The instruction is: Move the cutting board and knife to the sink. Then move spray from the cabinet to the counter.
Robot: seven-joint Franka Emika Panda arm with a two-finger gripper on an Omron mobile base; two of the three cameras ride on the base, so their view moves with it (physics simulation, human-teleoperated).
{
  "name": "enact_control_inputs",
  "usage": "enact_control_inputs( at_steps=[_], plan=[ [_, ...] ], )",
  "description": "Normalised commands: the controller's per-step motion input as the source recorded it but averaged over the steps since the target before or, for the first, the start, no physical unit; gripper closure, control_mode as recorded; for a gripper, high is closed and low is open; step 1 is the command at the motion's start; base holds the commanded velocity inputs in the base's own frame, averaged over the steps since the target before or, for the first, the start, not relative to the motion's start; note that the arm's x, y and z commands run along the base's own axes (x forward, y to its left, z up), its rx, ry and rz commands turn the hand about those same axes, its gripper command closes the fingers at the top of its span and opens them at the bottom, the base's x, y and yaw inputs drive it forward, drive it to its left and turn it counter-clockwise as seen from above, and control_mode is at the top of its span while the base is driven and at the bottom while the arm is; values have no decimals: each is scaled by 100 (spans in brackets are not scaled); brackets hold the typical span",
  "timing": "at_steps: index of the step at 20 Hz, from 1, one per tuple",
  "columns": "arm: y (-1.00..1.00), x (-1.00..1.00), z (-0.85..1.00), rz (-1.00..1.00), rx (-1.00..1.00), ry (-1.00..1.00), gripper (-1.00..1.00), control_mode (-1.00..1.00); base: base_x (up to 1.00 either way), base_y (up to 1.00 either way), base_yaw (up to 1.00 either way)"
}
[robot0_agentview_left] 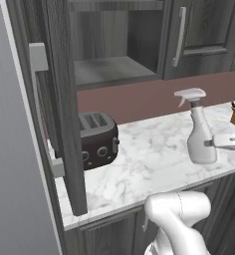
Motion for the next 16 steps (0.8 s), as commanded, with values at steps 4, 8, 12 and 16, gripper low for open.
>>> enact_control_inputs(
  at_steps=[4,8,12,16],
  plan=[
    [2,42,-41,10,0,0,100,-100,0,0,0],
    [14,53,-33,7,0,0,100,-100,0,0,0],
    [24,58,-24,3,0,0,100,-100,0,0,0],
    [16,58,-22,1,0,0,100,-100,0,0,0]
  ],
)
